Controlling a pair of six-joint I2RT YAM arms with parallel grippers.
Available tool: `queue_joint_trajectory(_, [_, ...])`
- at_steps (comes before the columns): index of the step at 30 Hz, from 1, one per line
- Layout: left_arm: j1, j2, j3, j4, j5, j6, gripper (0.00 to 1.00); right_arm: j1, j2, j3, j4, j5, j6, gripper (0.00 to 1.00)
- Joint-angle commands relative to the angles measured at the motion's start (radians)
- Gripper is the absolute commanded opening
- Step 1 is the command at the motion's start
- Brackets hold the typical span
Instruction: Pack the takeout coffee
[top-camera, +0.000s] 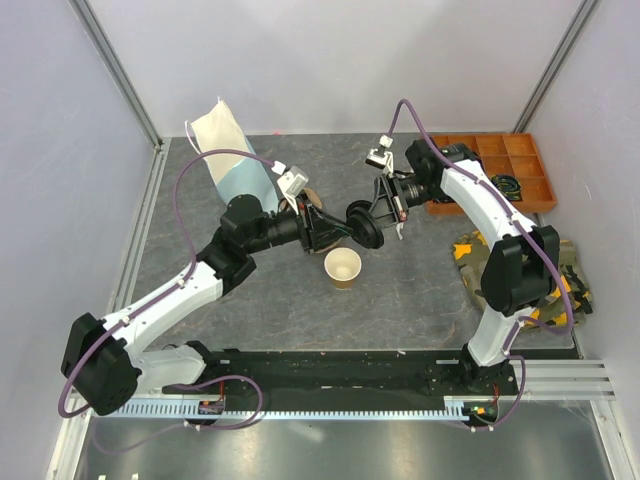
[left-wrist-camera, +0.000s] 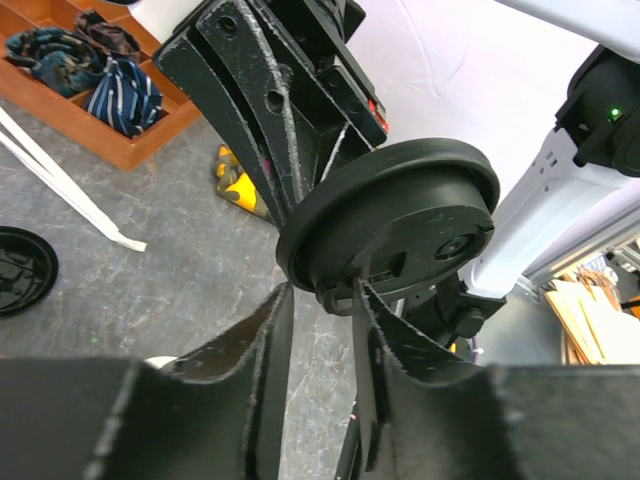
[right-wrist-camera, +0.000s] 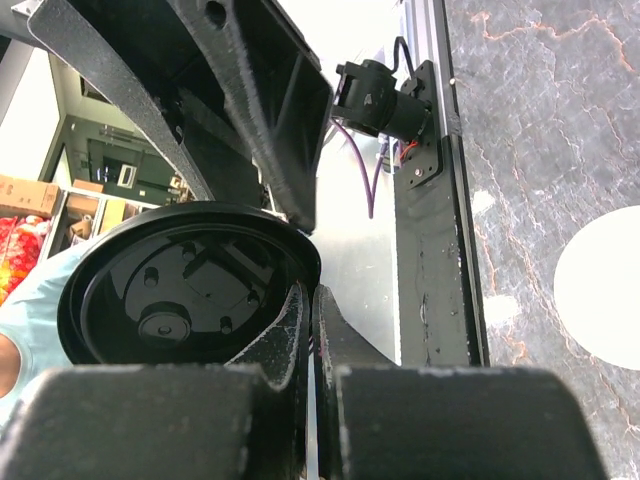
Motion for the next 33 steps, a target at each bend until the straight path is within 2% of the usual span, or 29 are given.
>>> queue_joint_trajectory(1, [-0.003, 0.016, 0.012, 0.057, -0.018, -0.030, 0.29, 0.008, -0.043, -0.020, 0.016, -0.064, 0.005, 0.00])
queue_joint_trajectory(3, [-0.003, 0.018, 0.012, 0.058, -0.009, -0.041, 0.24, 0.008, -0.042, -0.020, 0.017, -0.064, 0.004, 0.00])
queue_joint_trajectory(8, [-0.003, 0.013, 0.001, 0.058, -0.003, -0.080, 0.03, 0.008, -0.042, -0.023, 0.017, -0.064, -0.002, 0.00])
queue_joint_trajectory(12, [-0.003, 0.016, 0.003, 0.049, 0.002, -0.091, 0.02, 0.008, -0.054, -0.027, 0.029, -0.064, -0.003, 0.03])
queue_joint_trajectory(13, [-0.003, 0.018, 0.006, 0.042, -0.001, -0.091, 0.02, 0.006, -0.057, -0.029, 0.032, -0.064, -0.003, 0.08])
queue_joint_trajectory(14, [-0.003, 0.019, 0.009, 0.032, 0.000, -0.097, 0.02, 0.008, -0.057, -0.029, 0.035, -0.062, -0.003, 0.29])
queue_joint_trajectory(16, [-0.003, 0.019, 0.020, 0.008, 0.025, -0.107, 0.02, 0.005, -0.062, -0.034, 0.039, -0.061, -0.002, 0.41])
queue_joint_trajectory(17, [-0.003, 0.019, 0.030, -0.006, 0.036, -0.108, 0.02, 0.002, -0.065, -0.035, 0.040, -0.056, -0.003, 0.56])
queue_joint_trajectory(19, [-0.003, 0.015, 0.035, -0.047, 0.063, -0.119, 0.02, -0.006, -0.068, -0.032, 0.040, -0.035, -0.004, 0.74])
queue_joint_trajectory(23, [-0.003, -0.022, 0.033, -0.164, 0.085, -0.099, 0.02, -0.026, -0.075, 0.006, 0.052, 0.057, 0.019, 0.81])
queue_joint_trajectory(24, [-0.003, -0.034, 0.032, -0.191, 0.089, -0.088, 0.02, -0.030, -0.086, 0.015, 0.071, 0.150, 0.039, 0.82])
queue_joint_trajectory(25, [-0.002, -0.051, 0.033, -0.258, 0.095, -0.062, 0.02, -0.049, -0.095, 0.023, 0.115, 0.209, 0.147, 0.83])
queue_joint_trajectory(26, [-0.002, -0.063, 0.033, -0.289, 0.097, -0.047, 0.02, -0.062, -0.117, -0.006, 0.290, 0.296, 0.257, 0.83])
queue_joint_trajectory(27, [-0.003, -0.074, 0.033, -0.317, 0.096, -0.033, 0.02, -0.079, -0.188, -0.035, 0.393, 0.379, 0.346, 0.86])
queue_joint_trajectory(28, [-0.003, -0.092, 0.036, -0.343, 0.091, 0.002, 0.02, -0.095, -0.228, -0.059, 0.472, 0.543, 0.428, 0.95])
queue_joint_trajectory(29, [-0.003, -0.102, 0.049, -0.432, 0.085, 0.024, 0.02, -0.110, -0.264, -0.084, 0.564, 0.621, 0.422, 0.98])
queue_joint_trajectory(31, [-0.002, -0.112, 0.073, -0.529, 0.047, 0.106, 0.02, -0.110, -0.334, -0.084, 0.589, 0.806, 0.383, 0.98])
queue_joint_trajectory(33, [0.000, -0.100, 0.153, -0.719, 0.022, 0.168, 0.02, -0.112, -0.364, -0.078, 0.576, 0.875, 0.337, 0.98])
